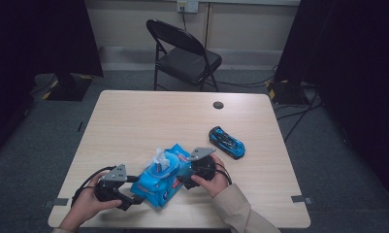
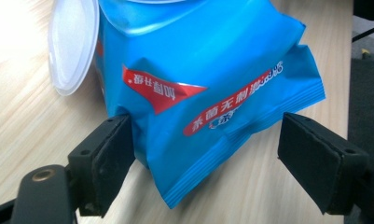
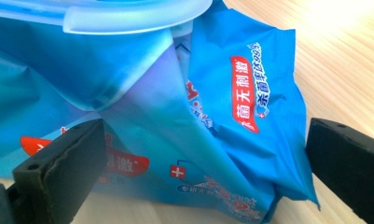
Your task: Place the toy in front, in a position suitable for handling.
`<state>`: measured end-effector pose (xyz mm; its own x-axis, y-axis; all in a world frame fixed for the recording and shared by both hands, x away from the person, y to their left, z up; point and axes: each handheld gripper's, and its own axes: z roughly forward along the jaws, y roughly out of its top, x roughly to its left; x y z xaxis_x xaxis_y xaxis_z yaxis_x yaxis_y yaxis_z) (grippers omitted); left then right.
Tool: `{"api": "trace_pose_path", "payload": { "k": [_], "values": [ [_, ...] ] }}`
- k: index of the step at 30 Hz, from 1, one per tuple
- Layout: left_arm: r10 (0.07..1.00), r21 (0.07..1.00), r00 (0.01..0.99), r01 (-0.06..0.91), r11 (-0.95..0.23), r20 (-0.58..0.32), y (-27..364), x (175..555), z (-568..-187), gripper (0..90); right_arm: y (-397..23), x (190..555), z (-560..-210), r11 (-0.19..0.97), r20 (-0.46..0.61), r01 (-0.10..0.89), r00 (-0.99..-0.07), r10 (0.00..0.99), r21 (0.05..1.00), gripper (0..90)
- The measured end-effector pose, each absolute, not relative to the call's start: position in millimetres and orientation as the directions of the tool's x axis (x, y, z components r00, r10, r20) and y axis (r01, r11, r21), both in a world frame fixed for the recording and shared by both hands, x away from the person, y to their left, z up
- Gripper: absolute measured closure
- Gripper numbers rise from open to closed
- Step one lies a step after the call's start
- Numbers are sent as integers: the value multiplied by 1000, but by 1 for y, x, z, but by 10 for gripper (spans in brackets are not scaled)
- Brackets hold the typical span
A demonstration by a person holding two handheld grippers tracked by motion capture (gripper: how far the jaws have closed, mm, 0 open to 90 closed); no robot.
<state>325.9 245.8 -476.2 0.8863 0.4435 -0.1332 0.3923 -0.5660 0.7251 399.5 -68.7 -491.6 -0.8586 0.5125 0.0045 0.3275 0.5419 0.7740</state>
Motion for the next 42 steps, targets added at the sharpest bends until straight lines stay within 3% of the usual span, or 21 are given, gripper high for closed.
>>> {"api": "trace_pose_path", "payload": {
  "k": [21,23,28,31,42],
  "values": [
    [507,696,853,439,-568,-125,273,311,-481,181,-29,425,-494,549,-3,298,-877,481,781,0],
    [505,698,853,442,-563,-133,275,311,-481,183,-34,421,-494,581,-46,269,-882,469,768,37],
    [510,689,849,450,-568,-134,279,311,-485,183,-63,407,-491,571,12,291,-897,442,767,81],
    [517,690,847,450,-566,-128,280,310,-485,186,-77,390,-493,607,-12,270,-908,418,748,84],
    [529,715,845,418,-560,-79,275,303,-477,190,-108,342,-503,562,46,315,-897,440,765,85]
  ]
}}
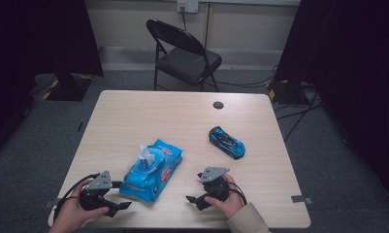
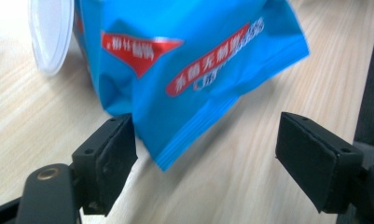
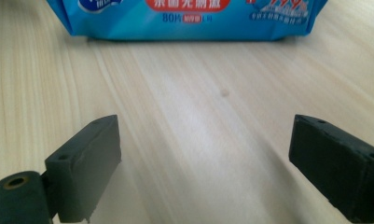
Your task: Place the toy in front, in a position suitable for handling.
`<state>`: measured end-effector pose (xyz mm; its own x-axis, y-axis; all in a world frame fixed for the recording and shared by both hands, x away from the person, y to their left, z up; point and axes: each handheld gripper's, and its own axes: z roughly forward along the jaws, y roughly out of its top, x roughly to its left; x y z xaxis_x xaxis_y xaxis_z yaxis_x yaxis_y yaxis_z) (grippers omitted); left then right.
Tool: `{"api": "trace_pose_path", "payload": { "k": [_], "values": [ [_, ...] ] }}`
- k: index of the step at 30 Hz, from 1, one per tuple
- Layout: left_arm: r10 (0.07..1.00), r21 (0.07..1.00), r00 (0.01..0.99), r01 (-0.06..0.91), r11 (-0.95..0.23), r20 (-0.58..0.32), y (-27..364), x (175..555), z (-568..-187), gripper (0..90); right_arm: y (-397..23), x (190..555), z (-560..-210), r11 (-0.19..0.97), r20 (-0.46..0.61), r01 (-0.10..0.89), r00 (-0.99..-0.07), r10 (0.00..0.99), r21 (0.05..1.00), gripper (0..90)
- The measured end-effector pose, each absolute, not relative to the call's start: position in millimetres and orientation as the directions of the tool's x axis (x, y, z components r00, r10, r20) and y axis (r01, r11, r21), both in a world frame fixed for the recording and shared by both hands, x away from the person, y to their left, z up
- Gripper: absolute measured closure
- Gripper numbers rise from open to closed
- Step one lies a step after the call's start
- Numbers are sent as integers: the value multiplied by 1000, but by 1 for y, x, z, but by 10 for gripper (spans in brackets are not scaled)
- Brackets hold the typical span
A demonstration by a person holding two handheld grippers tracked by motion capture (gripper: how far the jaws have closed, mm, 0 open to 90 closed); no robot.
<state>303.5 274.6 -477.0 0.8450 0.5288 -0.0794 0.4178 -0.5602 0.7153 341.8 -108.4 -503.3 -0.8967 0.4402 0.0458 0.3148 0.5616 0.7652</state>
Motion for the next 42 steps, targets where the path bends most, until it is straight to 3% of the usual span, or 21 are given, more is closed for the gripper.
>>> {"api": "trace_pose_path", "payload": {
  "k": [7,23,42],
  "values": [
    [543,711,836,429,-557,-79,264,311,-483,139,-105,340,-506,538,75,340,-888,454,772,86],
    [563,716,822,445,-538,-88,265,312,-483,157,-101,341,-505,546,72,338,-890,450,767,90],
    [589,732,806,437,-522,-62,260,319,-488,100,-52,354,-506,561,84,310,-917,391,768,115]
  ]
}}
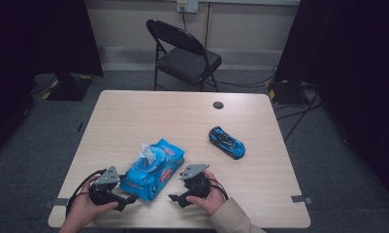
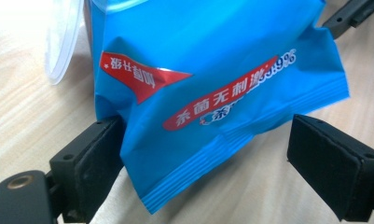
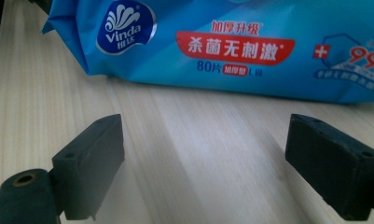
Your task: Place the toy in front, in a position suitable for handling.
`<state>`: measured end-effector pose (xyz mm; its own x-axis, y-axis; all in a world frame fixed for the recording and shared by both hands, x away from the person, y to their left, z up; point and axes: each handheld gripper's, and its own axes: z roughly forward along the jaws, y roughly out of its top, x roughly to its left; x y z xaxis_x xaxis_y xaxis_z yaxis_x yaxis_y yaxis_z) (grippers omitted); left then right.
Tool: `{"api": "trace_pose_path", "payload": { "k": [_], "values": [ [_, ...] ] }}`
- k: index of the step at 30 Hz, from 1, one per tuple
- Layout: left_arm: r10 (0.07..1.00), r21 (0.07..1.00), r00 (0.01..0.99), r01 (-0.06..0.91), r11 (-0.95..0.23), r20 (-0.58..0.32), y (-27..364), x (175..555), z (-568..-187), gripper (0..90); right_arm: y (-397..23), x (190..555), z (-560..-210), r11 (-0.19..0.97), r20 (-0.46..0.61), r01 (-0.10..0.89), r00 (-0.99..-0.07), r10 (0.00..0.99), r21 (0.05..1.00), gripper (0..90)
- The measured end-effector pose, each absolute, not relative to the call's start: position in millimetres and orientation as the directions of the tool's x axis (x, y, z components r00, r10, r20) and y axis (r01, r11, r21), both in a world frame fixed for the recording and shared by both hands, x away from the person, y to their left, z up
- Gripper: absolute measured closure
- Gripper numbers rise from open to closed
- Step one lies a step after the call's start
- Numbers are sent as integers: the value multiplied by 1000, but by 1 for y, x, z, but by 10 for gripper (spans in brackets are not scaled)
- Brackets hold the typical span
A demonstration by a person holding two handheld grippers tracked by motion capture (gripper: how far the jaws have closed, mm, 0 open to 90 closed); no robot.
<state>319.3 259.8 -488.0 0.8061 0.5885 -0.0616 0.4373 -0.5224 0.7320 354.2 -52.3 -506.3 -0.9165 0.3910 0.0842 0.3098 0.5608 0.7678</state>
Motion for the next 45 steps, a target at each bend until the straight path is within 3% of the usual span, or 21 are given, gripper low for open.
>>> {"api": "trace_pose_path", "payload": {
  "k": [4,23,34,40,45],
  "values": [
    [598,730,800,441,-522,-55,257,322,-489,63,-44,359,-506,566,82,310,-916,392,764,118],
    [620,746,782,451,-490,-65,253,340,-492,59,-26,385,-505,567,51,333,-889,455,753,125],
    [693,739,718,497,-455,-57,261,379,-492,83,-4,436,-505,563,35,341,-875,482,753,120],
    [734,735,674,535,-416,-76,269,412,-492,32,14,471,-505,560,22,353,-859,512,749,125],
    [747,736,662,536,-414,-61,276,399,-487,168,7,462,-502,563,25,334,-874,485,756,129]
  ]
}}
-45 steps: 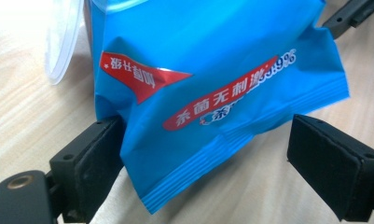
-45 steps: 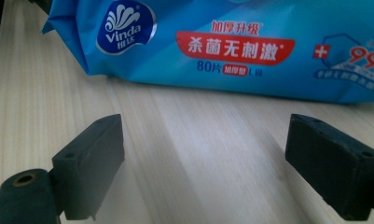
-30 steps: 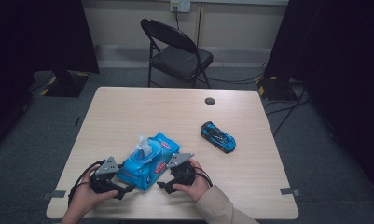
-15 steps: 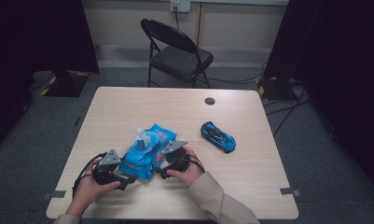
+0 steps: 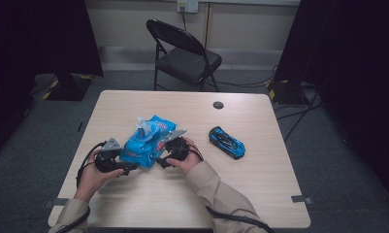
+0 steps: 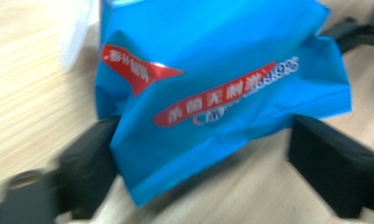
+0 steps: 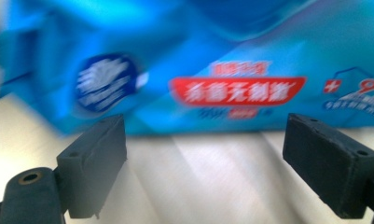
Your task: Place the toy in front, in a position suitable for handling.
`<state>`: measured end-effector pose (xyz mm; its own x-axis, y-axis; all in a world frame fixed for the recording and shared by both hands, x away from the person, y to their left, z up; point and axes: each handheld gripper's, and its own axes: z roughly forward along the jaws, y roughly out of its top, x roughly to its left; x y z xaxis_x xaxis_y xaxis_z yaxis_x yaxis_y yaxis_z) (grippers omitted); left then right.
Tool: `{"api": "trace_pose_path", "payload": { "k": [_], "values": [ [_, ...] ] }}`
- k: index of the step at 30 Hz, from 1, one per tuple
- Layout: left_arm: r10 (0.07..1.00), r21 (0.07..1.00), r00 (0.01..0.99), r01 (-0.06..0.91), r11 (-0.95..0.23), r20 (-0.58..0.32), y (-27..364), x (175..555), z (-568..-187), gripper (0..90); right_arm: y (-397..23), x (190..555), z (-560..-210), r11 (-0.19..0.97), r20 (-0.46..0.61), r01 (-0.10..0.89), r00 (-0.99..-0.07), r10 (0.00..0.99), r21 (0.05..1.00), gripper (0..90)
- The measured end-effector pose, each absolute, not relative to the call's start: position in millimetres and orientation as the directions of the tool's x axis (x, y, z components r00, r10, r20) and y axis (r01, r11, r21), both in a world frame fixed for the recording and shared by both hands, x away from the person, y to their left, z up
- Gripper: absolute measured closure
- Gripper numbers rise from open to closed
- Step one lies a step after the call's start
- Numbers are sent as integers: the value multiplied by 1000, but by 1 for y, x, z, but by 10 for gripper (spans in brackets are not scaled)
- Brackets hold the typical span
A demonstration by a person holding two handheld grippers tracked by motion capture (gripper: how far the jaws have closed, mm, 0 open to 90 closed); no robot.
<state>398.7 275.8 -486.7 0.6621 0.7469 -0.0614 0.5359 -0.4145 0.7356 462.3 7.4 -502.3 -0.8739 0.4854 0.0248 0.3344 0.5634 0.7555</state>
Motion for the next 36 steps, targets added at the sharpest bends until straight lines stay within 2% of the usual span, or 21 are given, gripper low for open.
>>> {"api": "trace_pose_path", "payload": {
  "k": [1,5,15,20,24,31,36],
  "values": [
    [746,735,662,537,-413,-65,278,393,-487,146,3,457,-502,568,23,327,-880,475,755,129],
    [752,719,655,560,-412,-80,286,374,-493,159,-20,434,-498,577,14,308,-889,457,756,128],
    [645,701,759,509,-499,-92,266,342,-499,167,-78,401,-490,562,8,327,-869,495,760,128],
    [633,714,771,482,-508,-69,258,340,-502,152,-107,399,-488,532,27,365,-842,539,764,128],
    [619,707,785,446,-550,-14,254,340,-503,147,-127,401,-481,519,9,365,-825,565,773,127],
    [595,708,804,428,-563,-12,247,340,-507,9,-159,419,-474,482,0,385,-782,623,787,124],
    [595,707,804,428,-564,-12,246,340,-507,0,-175,433,-471,463,-5,393,-758,652,794,124]
  ]
}}
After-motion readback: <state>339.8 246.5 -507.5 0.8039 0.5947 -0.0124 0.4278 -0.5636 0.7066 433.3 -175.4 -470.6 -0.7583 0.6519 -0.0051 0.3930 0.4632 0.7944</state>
